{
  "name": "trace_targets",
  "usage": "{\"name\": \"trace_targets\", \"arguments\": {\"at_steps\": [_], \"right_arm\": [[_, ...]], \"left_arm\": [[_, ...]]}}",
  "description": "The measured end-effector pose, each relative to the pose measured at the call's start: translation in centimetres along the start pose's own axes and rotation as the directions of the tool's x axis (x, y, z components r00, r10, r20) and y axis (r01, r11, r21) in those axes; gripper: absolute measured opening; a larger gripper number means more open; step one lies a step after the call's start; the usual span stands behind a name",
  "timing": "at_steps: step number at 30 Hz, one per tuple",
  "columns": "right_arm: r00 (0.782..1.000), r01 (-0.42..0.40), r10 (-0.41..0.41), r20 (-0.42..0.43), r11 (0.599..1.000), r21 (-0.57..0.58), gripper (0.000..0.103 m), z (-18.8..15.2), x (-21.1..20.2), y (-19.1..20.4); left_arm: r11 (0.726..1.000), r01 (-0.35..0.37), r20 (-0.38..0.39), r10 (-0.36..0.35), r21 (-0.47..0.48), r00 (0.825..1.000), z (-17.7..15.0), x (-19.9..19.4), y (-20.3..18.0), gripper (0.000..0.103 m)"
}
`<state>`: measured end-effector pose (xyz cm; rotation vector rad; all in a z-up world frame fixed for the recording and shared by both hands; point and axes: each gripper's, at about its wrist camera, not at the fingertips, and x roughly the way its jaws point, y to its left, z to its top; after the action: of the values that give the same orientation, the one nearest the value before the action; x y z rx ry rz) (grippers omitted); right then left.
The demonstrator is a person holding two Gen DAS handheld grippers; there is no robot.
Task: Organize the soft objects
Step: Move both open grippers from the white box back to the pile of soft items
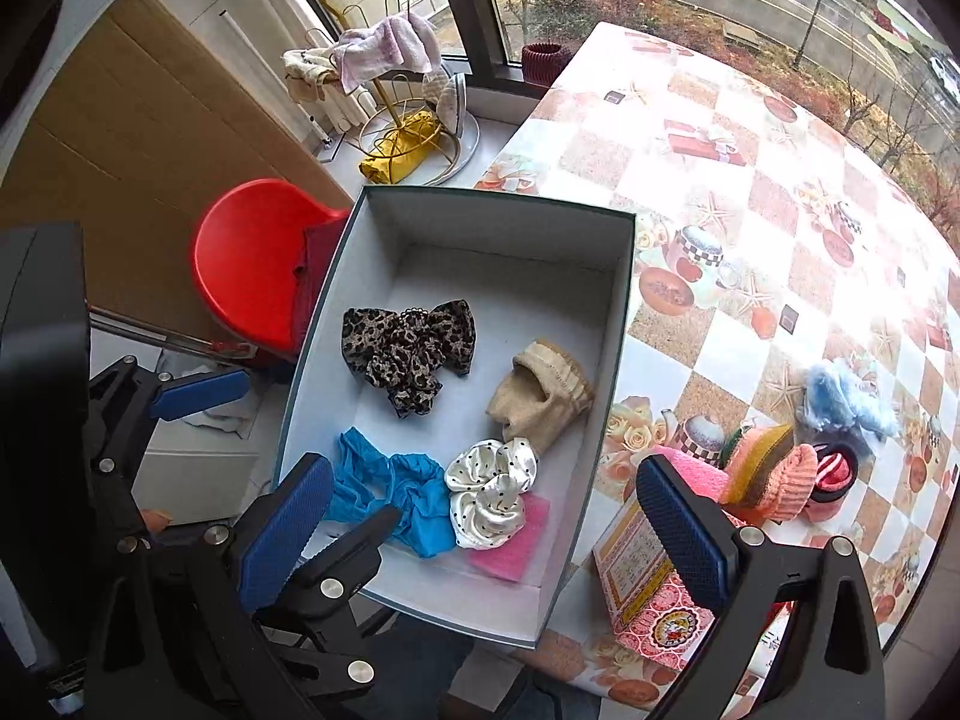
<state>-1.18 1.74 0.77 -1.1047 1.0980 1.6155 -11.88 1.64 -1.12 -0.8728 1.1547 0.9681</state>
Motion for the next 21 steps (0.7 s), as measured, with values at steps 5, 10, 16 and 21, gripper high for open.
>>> {"name": "trace_targets", "arguments": {"at_steps": [5,10,16,21], "right_arm": [[0.998,-0.044,0.041,0.037,0.995,0.092,0.102,0.0,-2.0,-3.5],[0.995,-0.057,0.035,0.090,0.965,0.256,0.102,-0.9,-4.3,-10.2],[0.997,0.048,-0.073,0.033,0.876,0.480,0.102,-4.4,-3.6,-20.3],[0.994,0.107,-0.071,-0.082,0.779,0.617,0.102,-8.3,-0.5,-26.5]], "left_arm": [[0.998,0.051,-0.017,-0.051,0.041,0.999,2.2,-0.2,-2.3,0.103],[0.993,0.096,-0.056,-0.092,0.062,0.994,4.1,0.5,-5.1,0.103],[0.992,0.088,-0.089,-0.079,0.092,0.993,5.6,1.6,-8.0,0.103],[0.992,0.071,-0.120,-0.058,0.108,0.991,7.0,2.7,-10.0,0.103]]}}
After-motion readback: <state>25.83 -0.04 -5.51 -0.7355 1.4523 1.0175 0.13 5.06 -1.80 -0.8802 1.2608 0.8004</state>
